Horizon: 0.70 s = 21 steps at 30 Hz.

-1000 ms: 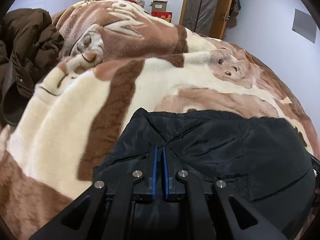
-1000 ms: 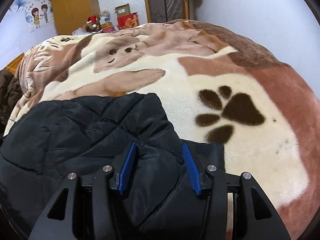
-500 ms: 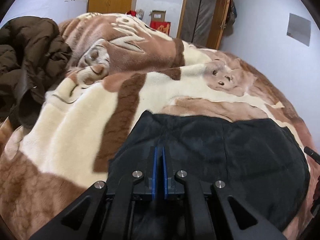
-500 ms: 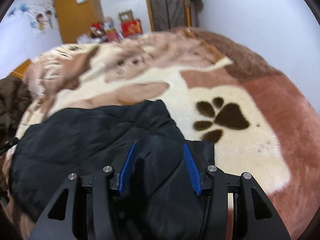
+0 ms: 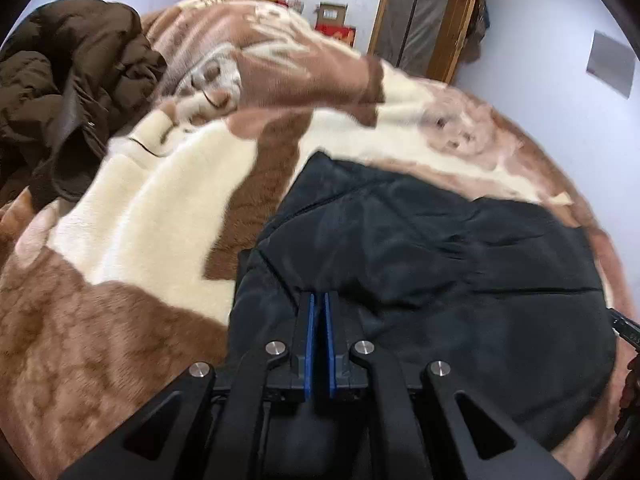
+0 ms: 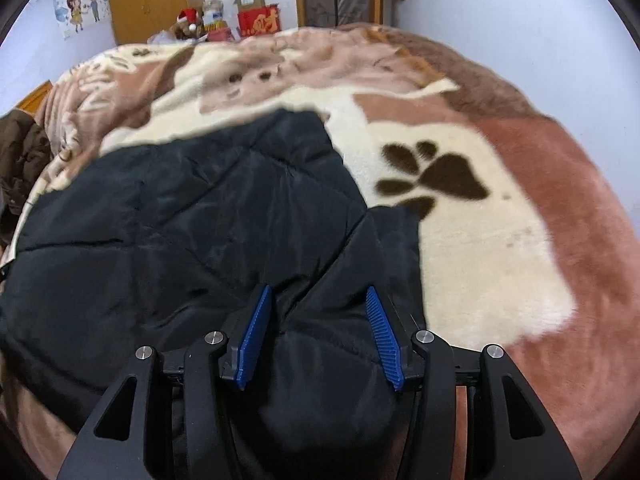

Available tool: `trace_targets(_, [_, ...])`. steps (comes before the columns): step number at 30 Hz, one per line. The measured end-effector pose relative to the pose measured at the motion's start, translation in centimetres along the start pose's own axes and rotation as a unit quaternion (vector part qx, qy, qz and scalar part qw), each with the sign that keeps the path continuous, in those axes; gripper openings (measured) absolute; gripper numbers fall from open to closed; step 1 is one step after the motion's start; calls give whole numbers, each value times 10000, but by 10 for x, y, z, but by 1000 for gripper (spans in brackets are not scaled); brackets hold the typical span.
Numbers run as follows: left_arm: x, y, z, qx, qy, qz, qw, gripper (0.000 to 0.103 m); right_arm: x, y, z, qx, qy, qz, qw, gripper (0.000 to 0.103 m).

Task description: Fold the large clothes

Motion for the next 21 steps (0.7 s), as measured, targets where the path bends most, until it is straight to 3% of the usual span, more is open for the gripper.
trace_targets(4, [-7, 23, -39, 87, 75, -118, 9999, 6, 3, 18, -24, 12, -51, 35, 10000, 50])
trace_targets(9, [-19, 66, -34, -276, -11, -312, 9991, 6, 13, 55, -3, -452, -2, 193, 9988, 50])
trace_targets(18, [-19, 64, -17, -396, -186, -294, 9986, 6, 14, 54, -5, -593, 135, 243, 9979, 53])
trace_targets(21, [-20, 58, -34, -317, -172, -391, 9986, 6, 10, 41, -26, -342, 97, 247, 9991, 53])
Point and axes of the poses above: each gripper's, at about its wrist camera, not at the fingertips, and z roughly the way its jaws point, x to its right, y to its underside, the point moved 10 cm from there along z, roughly the way its jaws point, and after that the axes turned 7 degrees about x, right-handed, at the moved point
